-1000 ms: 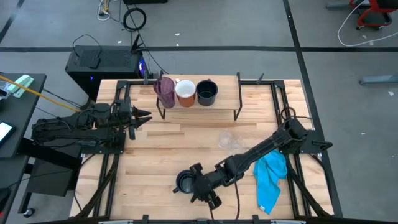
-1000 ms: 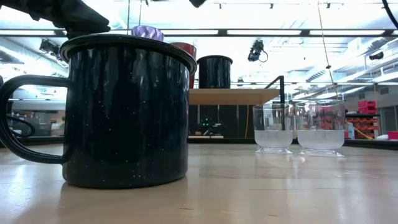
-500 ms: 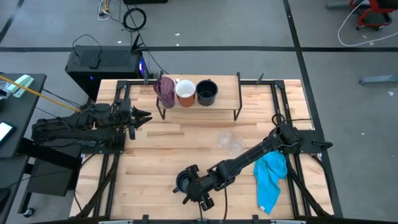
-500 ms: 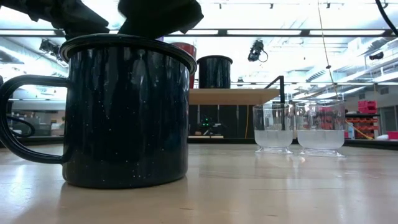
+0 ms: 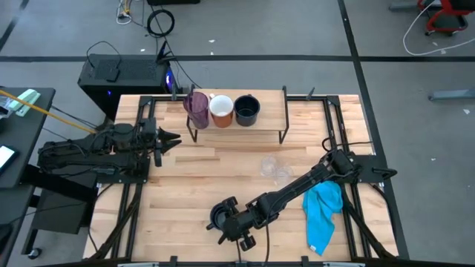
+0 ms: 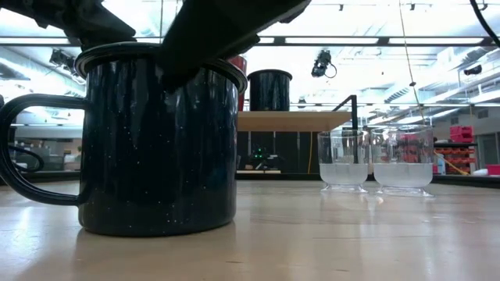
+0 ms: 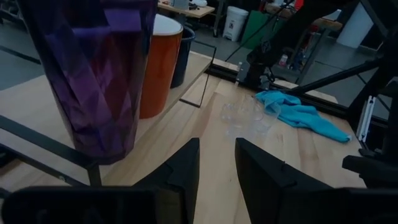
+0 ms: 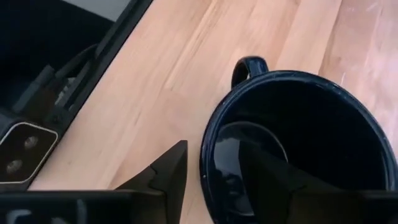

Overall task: Stack small to large cups/mugs on shelf
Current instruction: Put the blue mug on the shelf

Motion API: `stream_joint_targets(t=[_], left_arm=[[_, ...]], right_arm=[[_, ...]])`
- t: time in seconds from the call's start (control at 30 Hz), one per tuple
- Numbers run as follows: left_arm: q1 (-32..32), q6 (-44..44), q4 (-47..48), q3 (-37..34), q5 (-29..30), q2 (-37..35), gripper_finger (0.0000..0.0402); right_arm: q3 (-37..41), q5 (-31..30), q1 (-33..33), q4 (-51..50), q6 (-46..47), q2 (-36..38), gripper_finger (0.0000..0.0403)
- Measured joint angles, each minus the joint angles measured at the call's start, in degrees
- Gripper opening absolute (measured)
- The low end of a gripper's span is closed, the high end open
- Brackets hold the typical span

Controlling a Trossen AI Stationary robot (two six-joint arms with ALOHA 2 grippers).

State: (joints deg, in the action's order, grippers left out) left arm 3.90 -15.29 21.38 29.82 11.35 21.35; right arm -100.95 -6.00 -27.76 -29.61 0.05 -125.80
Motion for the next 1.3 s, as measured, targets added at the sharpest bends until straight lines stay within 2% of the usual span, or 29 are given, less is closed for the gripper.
stream_joint_targets(t=[0.33,0.53,0.8,1.03,1.3], left_arm=[[-0.02,-0.17,0.03,0.00,-0.01,-0.01,0.0110],[-0.02,-0.17,0.05,0.00,-0.01,0.01,0.0110],[0.00,-0.22,0.38,0.00,-0.02,0.01,0.0110],[0.00,-0.31,0.52,0.00,-0.02,0.01,0.0110],[-0.02,-0.42,1.25,0.00,-0.02,-0.01,0.0110]], right_arm=[[0.00,-0.17,0.91,-2.38,0.17,-0.09,0.0082],[0.00,-0.22,1.47,-3.21,0.12,0.05,0.0021],[0.11,-0.11,2.59,-8.42,-1.71,4.11,0.0018],[0.12,-2.79,4.98,-12.71,-3.53,13.59,0.0016],[0.11,-9.17,6.71,-18.21,-4.27,24.38,0.0016]])
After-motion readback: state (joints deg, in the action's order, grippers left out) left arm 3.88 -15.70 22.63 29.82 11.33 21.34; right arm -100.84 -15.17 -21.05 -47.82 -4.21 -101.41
